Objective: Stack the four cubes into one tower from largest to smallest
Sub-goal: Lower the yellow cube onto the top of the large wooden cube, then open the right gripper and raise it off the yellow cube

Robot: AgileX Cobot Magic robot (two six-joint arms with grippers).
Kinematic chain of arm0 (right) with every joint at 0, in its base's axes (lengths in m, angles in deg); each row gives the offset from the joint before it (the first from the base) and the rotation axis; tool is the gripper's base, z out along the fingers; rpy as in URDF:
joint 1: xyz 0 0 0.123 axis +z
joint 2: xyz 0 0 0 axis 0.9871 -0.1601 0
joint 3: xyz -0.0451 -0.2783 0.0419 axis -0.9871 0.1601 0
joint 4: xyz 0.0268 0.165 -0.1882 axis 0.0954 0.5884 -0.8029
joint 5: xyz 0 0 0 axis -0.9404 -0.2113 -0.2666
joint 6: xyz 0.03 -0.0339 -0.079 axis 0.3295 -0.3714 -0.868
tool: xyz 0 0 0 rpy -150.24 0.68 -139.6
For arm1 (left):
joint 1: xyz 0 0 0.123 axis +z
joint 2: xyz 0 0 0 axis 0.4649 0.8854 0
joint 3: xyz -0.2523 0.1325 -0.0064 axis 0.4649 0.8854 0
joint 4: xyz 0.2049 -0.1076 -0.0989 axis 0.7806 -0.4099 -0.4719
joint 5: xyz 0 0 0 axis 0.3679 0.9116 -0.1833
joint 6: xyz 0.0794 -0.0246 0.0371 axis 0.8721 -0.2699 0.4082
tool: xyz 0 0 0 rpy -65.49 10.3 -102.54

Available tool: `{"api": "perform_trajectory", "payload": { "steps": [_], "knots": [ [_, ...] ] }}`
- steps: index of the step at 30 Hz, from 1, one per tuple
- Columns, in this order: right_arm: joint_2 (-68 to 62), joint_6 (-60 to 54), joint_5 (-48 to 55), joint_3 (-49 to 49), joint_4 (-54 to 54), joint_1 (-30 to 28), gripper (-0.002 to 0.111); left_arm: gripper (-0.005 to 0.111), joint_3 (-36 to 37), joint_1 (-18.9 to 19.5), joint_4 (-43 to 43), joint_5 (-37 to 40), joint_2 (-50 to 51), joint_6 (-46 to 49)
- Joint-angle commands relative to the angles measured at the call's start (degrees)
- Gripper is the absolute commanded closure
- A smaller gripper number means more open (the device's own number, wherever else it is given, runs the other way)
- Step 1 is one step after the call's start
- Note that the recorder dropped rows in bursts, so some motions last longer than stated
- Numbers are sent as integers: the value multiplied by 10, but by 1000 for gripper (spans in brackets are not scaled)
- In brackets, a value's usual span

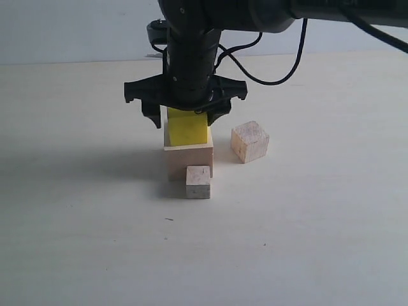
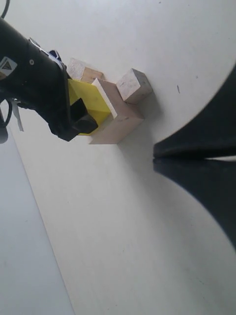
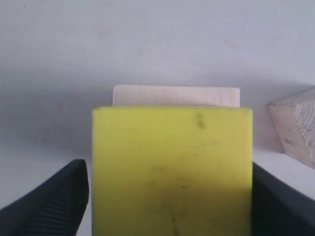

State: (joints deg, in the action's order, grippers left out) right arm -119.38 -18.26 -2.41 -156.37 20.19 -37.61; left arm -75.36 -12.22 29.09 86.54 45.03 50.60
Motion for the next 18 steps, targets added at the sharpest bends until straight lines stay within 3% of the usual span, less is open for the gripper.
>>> {"api": "perform_trajectory", "payload": {
  "steps": [1,7,14,18],
  "knots": [
    [1,-1,1,-1,11,-2,31,107,3,0,4,-6,-3,-4],
    [42,-1,8,-2,-9,-2,31,107,3,0,4,-6,-3,-3],
    [94,12,72,-2,-104,-2,31,107,3,0,4,-6,-3,-3],
    [116,-36,90,-2,-105,-2,31,107,3,0,4,-6,-3,-3]
  ]
}}
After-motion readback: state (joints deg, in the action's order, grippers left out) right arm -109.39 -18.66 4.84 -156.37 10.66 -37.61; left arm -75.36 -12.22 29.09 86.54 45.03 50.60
